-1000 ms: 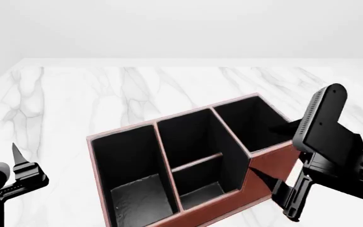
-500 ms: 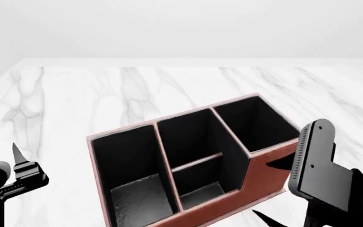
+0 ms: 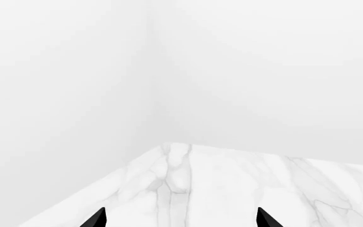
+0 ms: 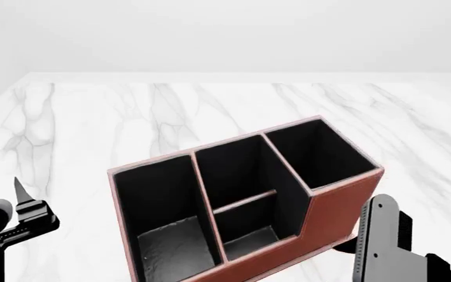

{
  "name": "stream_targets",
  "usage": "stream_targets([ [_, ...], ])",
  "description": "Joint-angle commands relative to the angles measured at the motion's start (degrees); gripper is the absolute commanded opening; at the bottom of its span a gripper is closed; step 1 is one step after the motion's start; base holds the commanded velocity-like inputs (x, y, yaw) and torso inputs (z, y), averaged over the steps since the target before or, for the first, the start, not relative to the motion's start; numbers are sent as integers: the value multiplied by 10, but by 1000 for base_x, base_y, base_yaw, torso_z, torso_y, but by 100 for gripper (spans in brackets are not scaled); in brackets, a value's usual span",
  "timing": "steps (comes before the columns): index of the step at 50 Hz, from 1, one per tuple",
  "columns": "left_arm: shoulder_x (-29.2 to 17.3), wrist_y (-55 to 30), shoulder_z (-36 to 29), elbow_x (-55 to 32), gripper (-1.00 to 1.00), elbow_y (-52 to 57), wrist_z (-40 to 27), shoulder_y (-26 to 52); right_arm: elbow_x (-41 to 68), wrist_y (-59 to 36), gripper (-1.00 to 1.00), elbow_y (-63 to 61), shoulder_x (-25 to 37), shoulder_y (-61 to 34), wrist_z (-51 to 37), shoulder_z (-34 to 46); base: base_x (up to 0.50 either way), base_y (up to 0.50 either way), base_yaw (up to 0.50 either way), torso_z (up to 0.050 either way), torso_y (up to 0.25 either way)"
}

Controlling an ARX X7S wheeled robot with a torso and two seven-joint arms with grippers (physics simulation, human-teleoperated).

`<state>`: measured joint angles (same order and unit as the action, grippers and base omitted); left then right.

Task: Pick up the book and place it in the left compartment of the caddy.

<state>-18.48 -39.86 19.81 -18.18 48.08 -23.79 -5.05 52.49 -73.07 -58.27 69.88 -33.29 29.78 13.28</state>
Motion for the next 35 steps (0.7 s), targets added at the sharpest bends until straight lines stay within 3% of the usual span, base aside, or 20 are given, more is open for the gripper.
stream_targets([
  [1, -1, 3, 1, -2, 100, -2, -2, -1, -18, -4, 100, -8, 15, 6, -11, 53, 0, 0, 0, 0, 0],
  [14, -3, 5, -4, -3, 100, -8, -5, 3, -112, -11, 100, 4, 17, -30, -10, 168, 0, 0, 0, 0, 0],
  [35, -5, 9, -4, -7, 100, -10, -8, 0, -115, -7, 100, 3, 17, -41, -9, 200, 0, 0, 0, 0, 0],
])
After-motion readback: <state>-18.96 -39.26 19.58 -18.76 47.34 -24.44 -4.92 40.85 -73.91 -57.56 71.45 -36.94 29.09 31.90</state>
